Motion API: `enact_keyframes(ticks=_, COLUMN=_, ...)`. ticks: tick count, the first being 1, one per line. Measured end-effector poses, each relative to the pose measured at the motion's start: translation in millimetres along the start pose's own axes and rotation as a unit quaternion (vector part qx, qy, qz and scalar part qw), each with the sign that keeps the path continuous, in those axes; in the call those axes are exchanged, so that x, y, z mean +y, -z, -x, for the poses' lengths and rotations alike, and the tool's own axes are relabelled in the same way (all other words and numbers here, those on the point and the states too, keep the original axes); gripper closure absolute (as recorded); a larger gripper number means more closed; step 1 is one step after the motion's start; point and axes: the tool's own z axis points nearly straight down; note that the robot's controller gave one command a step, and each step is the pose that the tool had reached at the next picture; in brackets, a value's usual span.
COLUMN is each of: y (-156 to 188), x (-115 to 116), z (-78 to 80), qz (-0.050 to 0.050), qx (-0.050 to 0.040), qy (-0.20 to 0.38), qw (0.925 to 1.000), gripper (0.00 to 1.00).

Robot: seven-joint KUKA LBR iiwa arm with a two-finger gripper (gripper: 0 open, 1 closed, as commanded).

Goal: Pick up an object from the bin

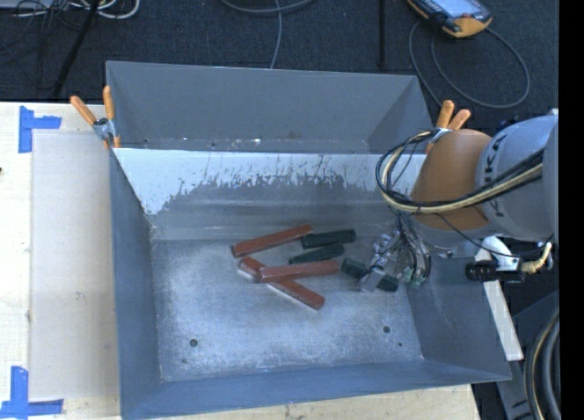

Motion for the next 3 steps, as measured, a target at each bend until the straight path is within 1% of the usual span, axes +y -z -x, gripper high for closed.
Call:
enact_keyframes(ticks=1, y=1.7, x=-0.3, z=-1.4, qz=0.000, qx=-0.0002, qy=-0.001, qw=1.0000, gripper=1.00)
enact_keyframes(ticks=2, y=8.5, x=-1.1, z=-3.5, qz=-0.002, qx=0.0037, qy=-0.001, qw=1.0000, gripper=1.00)
enact_keyframes(ticks=3, y=28.4, x=-1.6, z=-4.6, qz=-0.003, qx=0.0060, qy=0.000, qw=1.0000, gripper=1.00)
